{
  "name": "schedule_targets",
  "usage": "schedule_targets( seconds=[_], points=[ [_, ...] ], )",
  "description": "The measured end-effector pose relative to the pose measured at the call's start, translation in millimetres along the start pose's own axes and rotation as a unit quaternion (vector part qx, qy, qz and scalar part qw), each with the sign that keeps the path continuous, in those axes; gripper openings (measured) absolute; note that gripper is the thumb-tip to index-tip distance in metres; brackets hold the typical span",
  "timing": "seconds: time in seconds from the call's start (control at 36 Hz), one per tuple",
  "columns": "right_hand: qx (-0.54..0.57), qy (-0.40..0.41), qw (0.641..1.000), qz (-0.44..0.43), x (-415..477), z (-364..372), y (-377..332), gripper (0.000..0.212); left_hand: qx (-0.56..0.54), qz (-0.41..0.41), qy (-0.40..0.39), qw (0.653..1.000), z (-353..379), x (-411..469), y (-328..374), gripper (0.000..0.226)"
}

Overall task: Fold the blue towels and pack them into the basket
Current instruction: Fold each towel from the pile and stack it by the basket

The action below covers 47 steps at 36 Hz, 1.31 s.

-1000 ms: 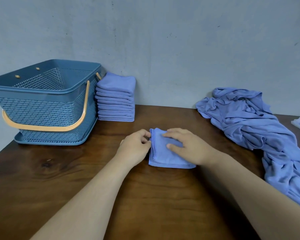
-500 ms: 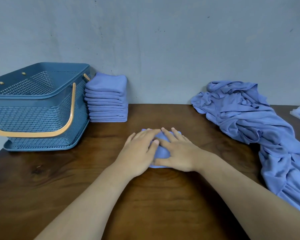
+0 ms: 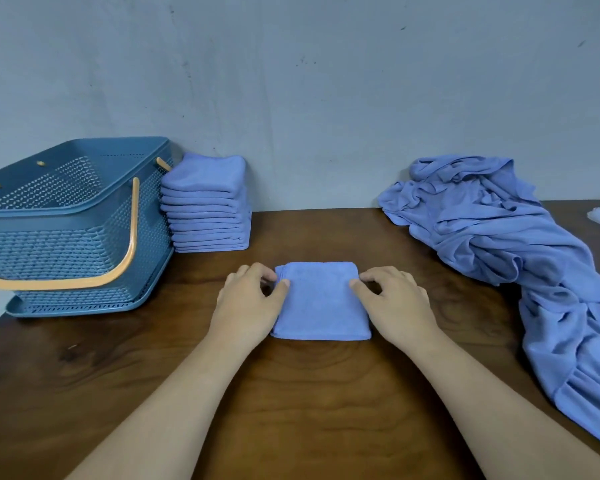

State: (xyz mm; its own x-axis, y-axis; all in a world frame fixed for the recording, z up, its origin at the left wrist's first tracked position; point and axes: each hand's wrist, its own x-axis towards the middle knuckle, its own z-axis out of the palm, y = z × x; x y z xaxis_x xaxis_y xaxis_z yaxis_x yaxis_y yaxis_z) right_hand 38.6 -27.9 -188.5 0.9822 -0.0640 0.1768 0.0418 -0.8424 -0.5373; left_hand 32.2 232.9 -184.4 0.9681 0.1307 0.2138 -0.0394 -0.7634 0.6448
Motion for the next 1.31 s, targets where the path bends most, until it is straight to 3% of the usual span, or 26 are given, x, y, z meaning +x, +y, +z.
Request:
schedule_targets(
  seconds=[0.22, 0.42, 0.61, 0.81, 0.97, 1.08, 1.19, 1.31],
  points=[
    [-0.019, 0.018, 1.0, 0.0, 5, 6, -4, 0.028, 0.04, -0.035, 0.017, 0.998, 9, 18, 12, 0.027],
    [-0.039, 0.019, 0.999, -0.002, 4, 5, -6, 0.037, -0.037, -0.125, 0.003, 0.991, 14, 40, 12, 0.036],
    [-0.031, 0.016, 0.999, -0.002, 4, 4, -7, 0.042, -0.045, -0.127, 0.025, 0.991, 23, 39, 17, 0.023],
    [-0.045, 0.009, 0.999, 0.0, 1, 5, -11, 0.069, -0.064, -0.093, 0.058, 0.992, 21, 30, 19, 0.004],
    [-0.029, 0.003, 1.0, 0.001, 1, 6, -12, 0.047, -0.047, -0.058, 0.06, 0.995, 19, 24, 25, 0.032],
    [-0.002, 0.012, 1.0, 0.003, 5, 5, -14, 0.026, 0.095, -0.074, 0.07, 0.99, 15, 22, 30, 0.043],
    [0.073, 0.006, 0.997, 0.01, 8, 1, -18, 0.018, 0.149, -0.079, 0.025, 0.985, 15, 19, 29, 0.063],
    [0.228, -0.032, 0.973, 0.019, 4, -2, -22, 0.016, 0.133, -0.054, -0.014, 0.99, 20, 18, 27, 0.054]
  ],
)
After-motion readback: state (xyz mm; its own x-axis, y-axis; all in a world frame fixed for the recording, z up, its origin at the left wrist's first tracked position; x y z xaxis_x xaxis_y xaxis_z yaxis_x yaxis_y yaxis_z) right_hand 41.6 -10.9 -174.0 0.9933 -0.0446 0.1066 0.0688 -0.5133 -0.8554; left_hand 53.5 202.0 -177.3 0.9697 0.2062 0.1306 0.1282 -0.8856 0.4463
